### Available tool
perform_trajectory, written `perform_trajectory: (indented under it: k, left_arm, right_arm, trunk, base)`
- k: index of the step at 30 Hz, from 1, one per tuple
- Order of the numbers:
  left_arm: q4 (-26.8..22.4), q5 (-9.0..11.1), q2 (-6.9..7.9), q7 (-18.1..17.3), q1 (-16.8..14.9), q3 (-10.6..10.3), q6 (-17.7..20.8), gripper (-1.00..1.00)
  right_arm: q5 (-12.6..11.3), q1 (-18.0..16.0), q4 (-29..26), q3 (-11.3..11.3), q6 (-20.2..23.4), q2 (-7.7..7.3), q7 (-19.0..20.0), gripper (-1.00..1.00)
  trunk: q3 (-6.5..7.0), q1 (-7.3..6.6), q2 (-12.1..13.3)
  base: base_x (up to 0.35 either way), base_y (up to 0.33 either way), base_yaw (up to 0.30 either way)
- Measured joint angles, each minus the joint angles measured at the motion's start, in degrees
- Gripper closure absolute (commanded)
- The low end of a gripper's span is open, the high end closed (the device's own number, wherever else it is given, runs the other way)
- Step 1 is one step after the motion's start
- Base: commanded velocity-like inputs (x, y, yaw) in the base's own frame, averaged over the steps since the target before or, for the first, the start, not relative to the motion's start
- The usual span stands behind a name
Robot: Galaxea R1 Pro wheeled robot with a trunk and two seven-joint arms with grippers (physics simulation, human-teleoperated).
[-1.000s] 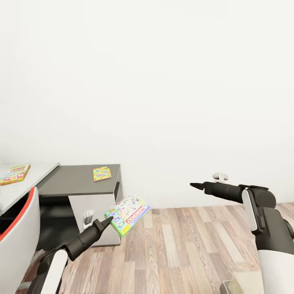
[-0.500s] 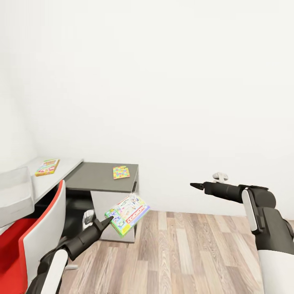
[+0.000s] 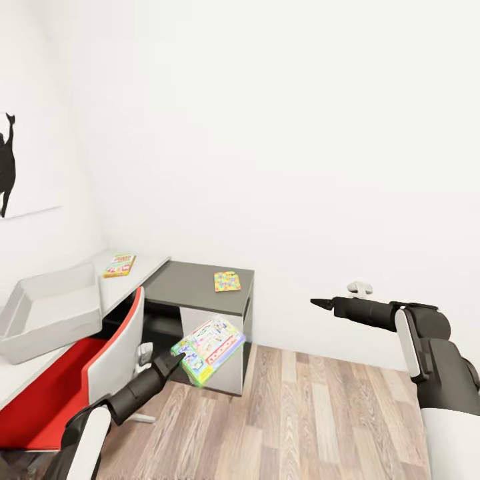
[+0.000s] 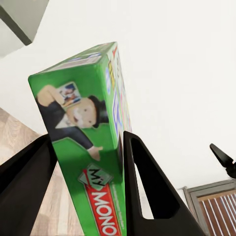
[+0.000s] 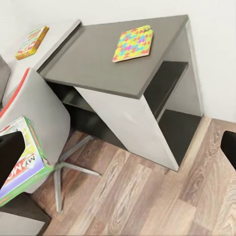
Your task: Put all the toys in the child's room - the three board games (two on the bed and one on the table), the two jigsaw puzzles on the table, and the tennis ball on the table - inside the toy box on the table in the child's room.
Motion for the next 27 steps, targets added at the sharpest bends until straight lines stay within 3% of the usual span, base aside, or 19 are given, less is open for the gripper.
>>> perform_trajectory:
  k: [27]
  left_arm:
    - [0.0, 0.1, 0.07, -0.8, 0.0, 0.0, 0.1, 1.0]
  right_arm:
    - [0.0, 0.2, 0.0, 0.0, -0.1, 0.03, 0.1, -1.0]
  trunk:
    - [4.86, -5.94, 10.8]
  base:
    - [0.0, 0.0, 0.299]
